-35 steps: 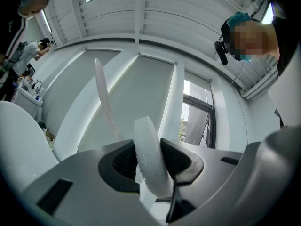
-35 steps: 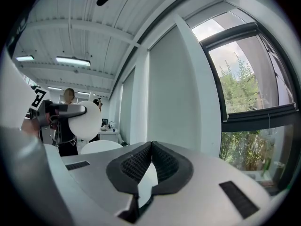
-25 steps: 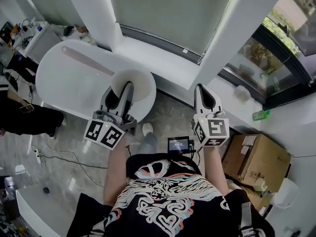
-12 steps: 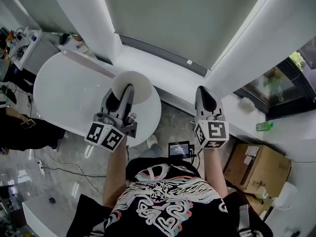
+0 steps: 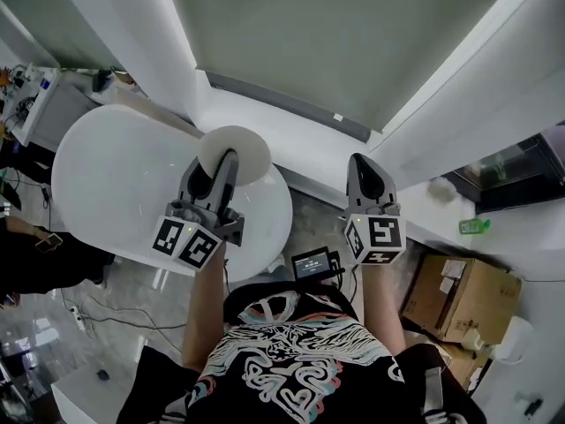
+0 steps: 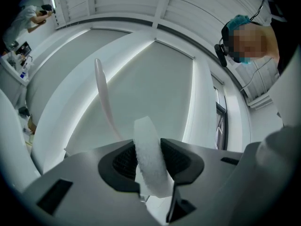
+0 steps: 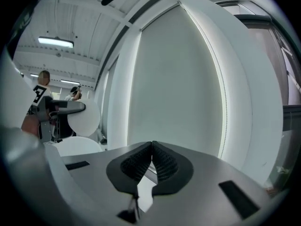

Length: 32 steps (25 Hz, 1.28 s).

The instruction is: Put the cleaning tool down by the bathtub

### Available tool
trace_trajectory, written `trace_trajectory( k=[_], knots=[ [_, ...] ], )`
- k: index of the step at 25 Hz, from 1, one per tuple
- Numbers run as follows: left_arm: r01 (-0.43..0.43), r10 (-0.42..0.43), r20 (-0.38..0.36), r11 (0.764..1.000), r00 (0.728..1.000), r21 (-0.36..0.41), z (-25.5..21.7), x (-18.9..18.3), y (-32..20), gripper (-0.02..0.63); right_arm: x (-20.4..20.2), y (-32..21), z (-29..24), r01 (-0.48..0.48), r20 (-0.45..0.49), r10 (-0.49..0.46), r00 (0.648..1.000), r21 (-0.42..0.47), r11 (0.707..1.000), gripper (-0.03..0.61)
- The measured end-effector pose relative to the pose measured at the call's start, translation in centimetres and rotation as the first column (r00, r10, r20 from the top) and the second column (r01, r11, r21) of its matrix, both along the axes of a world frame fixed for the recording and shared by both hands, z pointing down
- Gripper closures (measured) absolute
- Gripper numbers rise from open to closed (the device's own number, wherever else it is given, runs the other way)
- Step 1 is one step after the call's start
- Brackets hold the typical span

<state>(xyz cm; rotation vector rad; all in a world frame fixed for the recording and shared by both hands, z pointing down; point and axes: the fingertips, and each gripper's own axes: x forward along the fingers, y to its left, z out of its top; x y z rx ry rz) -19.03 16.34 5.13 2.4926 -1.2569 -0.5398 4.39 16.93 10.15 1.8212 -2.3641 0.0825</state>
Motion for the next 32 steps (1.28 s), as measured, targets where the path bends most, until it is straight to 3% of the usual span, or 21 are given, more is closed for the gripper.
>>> trace_trajectory(
  k=[15, 32],
  knots=[
    [-0.028, 0.028, -0.016, 1.0, 0.999, -0.008, 0.2, 0.0, -3.9, 0.468, -0.1, -3.7, 0.1, -0.032, -0.001, 0.032, 0.999, 0.0, 0.999, 0.551],
    [-0.008, 0.008, -0.02, 0.999, 1.0, -0.035, 1.5, 1.5, -10.1, 0.466, 0.8, -10.8, 1.0, 0.0, -0.007, 0.0, 1.0, -0.007, 1.0, 0.551]
  ],
)
